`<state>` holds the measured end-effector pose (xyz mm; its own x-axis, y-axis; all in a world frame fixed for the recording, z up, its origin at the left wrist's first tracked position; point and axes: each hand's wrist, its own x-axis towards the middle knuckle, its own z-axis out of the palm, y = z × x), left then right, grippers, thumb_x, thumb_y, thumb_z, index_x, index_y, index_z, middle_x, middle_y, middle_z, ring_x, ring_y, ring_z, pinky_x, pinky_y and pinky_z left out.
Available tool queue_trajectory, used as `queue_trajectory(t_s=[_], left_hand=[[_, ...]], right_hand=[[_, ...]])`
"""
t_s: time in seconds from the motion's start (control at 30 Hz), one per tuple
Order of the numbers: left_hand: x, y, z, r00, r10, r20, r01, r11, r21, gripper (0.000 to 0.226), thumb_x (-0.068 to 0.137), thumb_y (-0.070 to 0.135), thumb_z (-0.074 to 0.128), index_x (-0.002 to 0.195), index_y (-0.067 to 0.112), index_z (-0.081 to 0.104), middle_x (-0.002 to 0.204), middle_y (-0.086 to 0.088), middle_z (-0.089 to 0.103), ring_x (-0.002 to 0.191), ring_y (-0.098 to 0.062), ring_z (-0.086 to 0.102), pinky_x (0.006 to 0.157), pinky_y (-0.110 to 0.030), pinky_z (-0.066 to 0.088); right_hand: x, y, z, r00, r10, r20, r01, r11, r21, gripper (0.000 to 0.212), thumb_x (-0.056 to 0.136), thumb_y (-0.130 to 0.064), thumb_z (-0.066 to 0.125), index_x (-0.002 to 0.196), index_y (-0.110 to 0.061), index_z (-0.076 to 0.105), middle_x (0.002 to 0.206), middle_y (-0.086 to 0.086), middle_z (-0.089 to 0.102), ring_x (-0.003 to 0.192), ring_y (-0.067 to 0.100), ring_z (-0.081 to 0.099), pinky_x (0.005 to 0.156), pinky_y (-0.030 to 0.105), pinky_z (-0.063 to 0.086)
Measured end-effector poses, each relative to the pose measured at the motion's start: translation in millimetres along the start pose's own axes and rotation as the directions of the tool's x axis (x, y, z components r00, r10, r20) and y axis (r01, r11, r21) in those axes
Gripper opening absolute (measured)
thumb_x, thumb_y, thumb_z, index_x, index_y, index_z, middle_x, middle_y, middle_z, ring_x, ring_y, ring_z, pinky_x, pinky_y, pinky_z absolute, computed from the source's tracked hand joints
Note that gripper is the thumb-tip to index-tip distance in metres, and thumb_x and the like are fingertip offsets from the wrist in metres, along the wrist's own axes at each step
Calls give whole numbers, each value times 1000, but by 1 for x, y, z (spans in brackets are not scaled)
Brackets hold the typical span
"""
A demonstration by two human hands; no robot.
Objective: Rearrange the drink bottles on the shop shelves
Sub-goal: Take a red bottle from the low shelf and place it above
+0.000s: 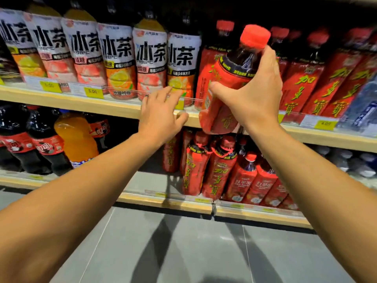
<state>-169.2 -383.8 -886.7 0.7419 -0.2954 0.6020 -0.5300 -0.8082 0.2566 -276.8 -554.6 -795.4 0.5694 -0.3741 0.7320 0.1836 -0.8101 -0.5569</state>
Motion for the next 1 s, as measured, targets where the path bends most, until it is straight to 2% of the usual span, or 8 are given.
queue_trajectory(t_s=[0.1, 0.2, 0.5, 0.6, 0.8, 1.0], left_hand=[[1, -1, 12, 998, 23, 55, -30, 991, 133, 64, 92, 52, 56, 149, 31, 37, 153, -8, 36, 145, -31, 24, 117, -64, 14], [3, -3, 19, 998, 35, 52, -44, 985, 168, 63, 92, 53, 54, 149, 33, 35, 151, -9, 33, 146, -31, 20, 117, -66, 7], [5, -17, 33, 995, 97, -18, -92, 979, 181, 62, 93, 57, 50, 148, 32, 38, 147, -10, 37, 141, -35, 26, 114, -70, 6], [4, -19, 34, 992, 117, -36, -109, 977, 183, 64, 92, 59, 52, 148, 31, 40, 145, -11, 39, 139, -35, 28, 114, -71, 8], [3, -18, 33, 992, 120, -38, -112, 978, 178, 64, 91, 58, 55, 148, 33, 40, 147, -11, 38, 141, -35, 27, 114, -71, 8], [2, -20, 33, 991, 125, -49, -115, 978, 171, 64, 90, 56, 59, 148, 34, 41, 146, -11, 40, 141, -35, 30, 114, -71, 10]], right_hand=[[13, -10, 2, 999, -26, -43, 26, 1000, 7, 96, 60, -57, 78, 141, -20, 41, 130, -7, 51, 117, 9, 51, 91, 27, 41], [21, -12, 8, 995, -39, -94, 40, 999, 13, 98, 63, -53, 80, 144, -17, 38, 134, -5, 49, 118, 8, 50, 86, 18, 34], [33, -6, 34, 989, -35, -142, 36, 999, 4, 99, 67, -51, 80, 146, -14, 35, 140, -2, 45, 122, 7, 46, 87, 12, 29], [40, -7, 45, 987, -40, -155, 42, 999, 11, 99, 67, -50, 80, 147, -12, 34, 141, 0, 44, 123, 9, 47, 92, 13, 30], [56, -14, 68, 985, -1, -173, -1, 1000, -12, 101, 68, -53, 78, 149, -14, 32, 146, -2, 41, 125, 17, 50, 93, 27, 35], [72, -13, 90, 989, 121, -88, -132, 981, -144, 97, 68, -57, 78, 145, -18, 34, 141, -2, 42, 117, 29, 56, 82, 36, 42]])
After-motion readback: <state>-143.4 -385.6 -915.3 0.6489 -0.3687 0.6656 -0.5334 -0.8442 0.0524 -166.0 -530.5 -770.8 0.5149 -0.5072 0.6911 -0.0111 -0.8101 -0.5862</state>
